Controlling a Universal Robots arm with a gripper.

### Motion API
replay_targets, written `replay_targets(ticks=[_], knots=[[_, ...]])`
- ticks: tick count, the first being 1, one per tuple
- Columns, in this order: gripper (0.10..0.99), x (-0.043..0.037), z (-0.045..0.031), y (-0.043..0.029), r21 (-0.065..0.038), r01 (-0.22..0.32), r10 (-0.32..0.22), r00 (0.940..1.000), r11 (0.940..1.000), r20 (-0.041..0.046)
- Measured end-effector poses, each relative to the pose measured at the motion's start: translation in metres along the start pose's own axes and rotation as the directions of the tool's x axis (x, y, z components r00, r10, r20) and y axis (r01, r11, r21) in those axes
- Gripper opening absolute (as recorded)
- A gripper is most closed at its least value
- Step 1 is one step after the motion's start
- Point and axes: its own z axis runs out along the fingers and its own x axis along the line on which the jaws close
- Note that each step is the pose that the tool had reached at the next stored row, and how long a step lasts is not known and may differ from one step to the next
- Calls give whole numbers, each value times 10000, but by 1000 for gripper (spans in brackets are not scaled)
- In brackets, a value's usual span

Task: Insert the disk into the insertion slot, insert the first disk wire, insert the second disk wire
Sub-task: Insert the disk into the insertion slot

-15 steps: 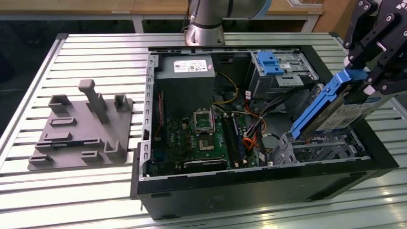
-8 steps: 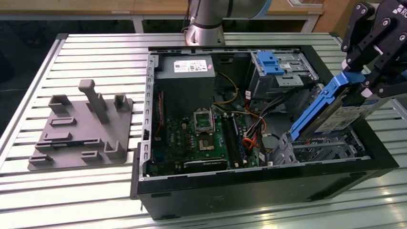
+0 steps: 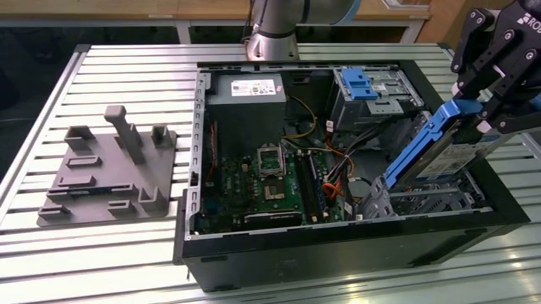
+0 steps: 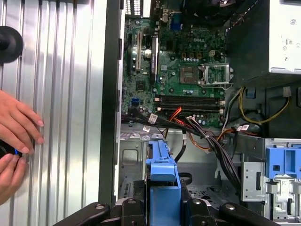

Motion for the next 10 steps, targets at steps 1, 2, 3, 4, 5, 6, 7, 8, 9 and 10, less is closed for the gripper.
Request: replay_targets(ticks=[1,2,3,4,5,6,7,8,9,10], knots=[[361,0,5,0,0,0,0,10000,10000,0],[361,1,9,0,0,0,0,10000,10000,1],[361,2,13,-1,0,0,0,10000,10000,1],[361,2,17,-1,0,0,0,10000,10000,0],[361,3,22,-1,0,0,0,10000,10000,0],[361,3,28,-1,0,0,0,10000,10000,0],[361,4,36,-2,0,0,0,10000,10000,0],[361,4,42,-2,0,0,0,10000,10000,0],[361,5,50,-2,0,0,0,10000,10000,0],[361,5,57,-3,0,0,0,10000,10000,0]])
